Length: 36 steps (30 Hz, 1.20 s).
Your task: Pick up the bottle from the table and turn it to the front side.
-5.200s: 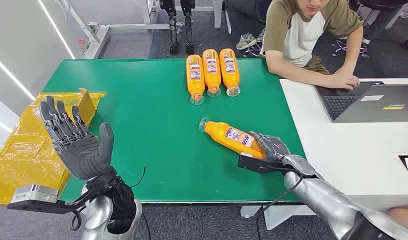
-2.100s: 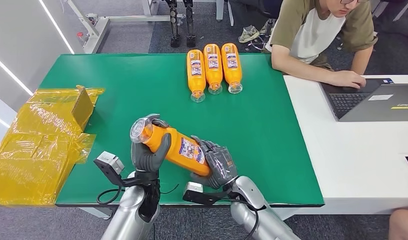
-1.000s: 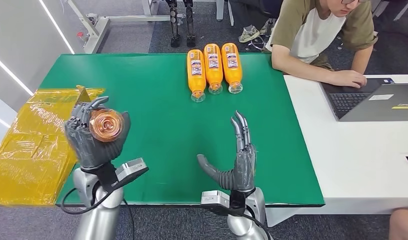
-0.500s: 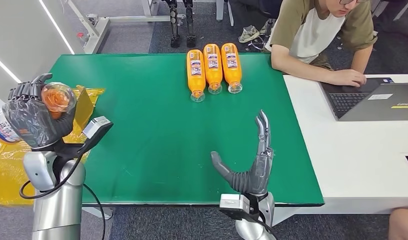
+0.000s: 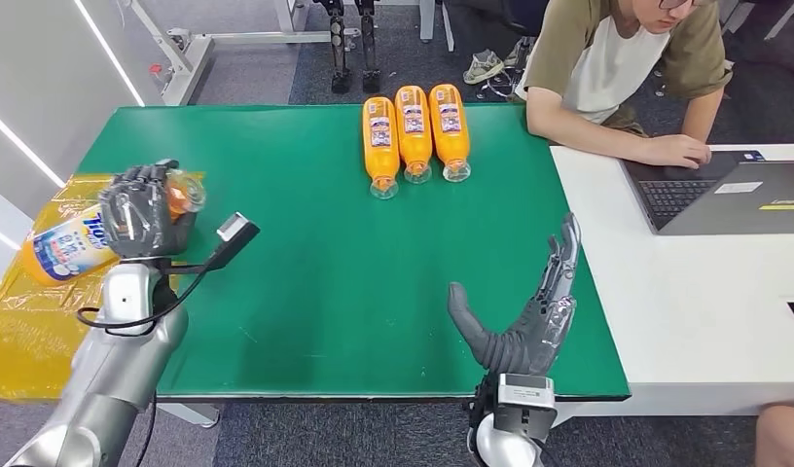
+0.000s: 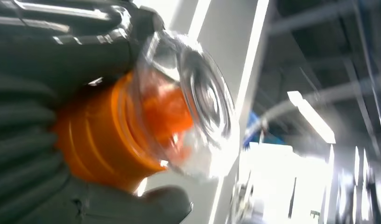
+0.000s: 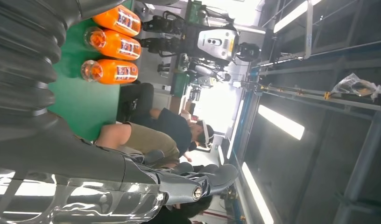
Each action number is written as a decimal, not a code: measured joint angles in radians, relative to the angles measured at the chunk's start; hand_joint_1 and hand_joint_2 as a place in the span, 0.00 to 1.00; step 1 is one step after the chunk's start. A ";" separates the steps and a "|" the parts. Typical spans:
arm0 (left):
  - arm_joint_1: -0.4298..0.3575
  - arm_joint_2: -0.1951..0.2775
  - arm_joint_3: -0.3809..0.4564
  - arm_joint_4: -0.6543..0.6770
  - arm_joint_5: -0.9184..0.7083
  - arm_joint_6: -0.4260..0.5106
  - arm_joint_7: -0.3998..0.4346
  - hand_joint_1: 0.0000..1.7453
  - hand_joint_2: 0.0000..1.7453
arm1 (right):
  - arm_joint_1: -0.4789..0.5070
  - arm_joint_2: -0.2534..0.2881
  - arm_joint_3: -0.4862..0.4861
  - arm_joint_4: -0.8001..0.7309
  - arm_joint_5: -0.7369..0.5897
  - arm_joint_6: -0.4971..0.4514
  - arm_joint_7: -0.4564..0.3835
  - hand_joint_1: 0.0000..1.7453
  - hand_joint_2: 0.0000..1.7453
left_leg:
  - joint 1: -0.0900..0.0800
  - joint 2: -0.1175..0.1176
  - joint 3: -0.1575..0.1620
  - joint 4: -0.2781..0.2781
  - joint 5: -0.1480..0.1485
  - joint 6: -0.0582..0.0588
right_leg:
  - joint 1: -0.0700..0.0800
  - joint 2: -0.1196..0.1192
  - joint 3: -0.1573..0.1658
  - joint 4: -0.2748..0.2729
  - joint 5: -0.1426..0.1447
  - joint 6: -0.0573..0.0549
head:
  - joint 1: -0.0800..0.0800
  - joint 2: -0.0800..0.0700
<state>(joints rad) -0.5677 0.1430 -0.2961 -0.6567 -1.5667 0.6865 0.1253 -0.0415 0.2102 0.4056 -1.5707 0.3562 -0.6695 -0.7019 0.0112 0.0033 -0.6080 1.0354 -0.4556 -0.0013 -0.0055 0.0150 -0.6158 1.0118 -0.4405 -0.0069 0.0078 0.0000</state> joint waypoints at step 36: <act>0.028 -0.040 -0.108 0.372 0.241 -0.279 -0.160 0.00 1.00 | 0.002 -0.016 0.058 0.050 -0.022 0.000 0.000 0.00 1.00 | 0.000 0.000 0.000 -0.002 -0.001 -0.001 | 0.000 0.000 -0.001 0.000 -0.001 -0.001 | 0.000 0.000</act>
<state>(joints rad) -0.5397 0.1032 -0.4044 -0.2850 -1.3255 0.4078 -0.0345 -0.0392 0.1942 0.4640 -1.5204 0.3344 -0.6692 -0.7019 0.0113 0.0033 -0.6084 1.0337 -0.4561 -0.0019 -0.0055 0.0150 -0.6168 1.0122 -0.4413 -0.0081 0.0078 0.0000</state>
